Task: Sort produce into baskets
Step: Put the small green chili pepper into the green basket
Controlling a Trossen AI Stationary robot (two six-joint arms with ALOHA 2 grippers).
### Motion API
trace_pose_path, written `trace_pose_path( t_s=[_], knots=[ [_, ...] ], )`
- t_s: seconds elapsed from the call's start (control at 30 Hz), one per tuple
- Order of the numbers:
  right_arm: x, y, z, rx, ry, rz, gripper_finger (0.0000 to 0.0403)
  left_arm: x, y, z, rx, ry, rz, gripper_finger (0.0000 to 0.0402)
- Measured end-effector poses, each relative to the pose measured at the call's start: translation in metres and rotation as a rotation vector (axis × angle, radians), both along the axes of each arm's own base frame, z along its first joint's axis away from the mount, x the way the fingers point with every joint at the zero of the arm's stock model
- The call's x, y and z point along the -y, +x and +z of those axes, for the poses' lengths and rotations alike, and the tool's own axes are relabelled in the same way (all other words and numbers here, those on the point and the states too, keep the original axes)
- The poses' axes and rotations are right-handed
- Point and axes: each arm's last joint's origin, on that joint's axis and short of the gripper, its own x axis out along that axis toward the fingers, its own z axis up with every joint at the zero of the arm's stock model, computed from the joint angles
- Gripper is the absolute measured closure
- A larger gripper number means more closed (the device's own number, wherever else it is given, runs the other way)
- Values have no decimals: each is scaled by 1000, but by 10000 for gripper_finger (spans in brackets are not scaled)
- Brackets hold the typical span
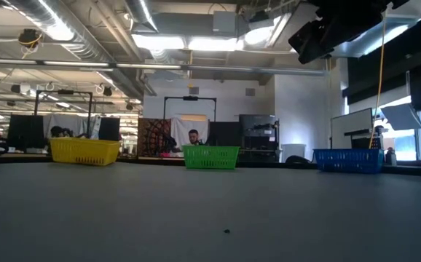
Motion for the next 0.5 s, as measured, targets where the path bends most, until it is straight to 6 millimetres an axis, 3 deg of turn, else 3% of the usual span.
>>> trace_pose_path(
  t_s=[0.27, 0.5],
  knots=[
    [0, 0, 0, -1, 0, 0, 216, 6, -16, -22, -137, 99, -63, 222],
    [0, 0, 0, -4, 0, 0, 216, 10, -29, -25, -154, 139, -113, 236]
  ],
)
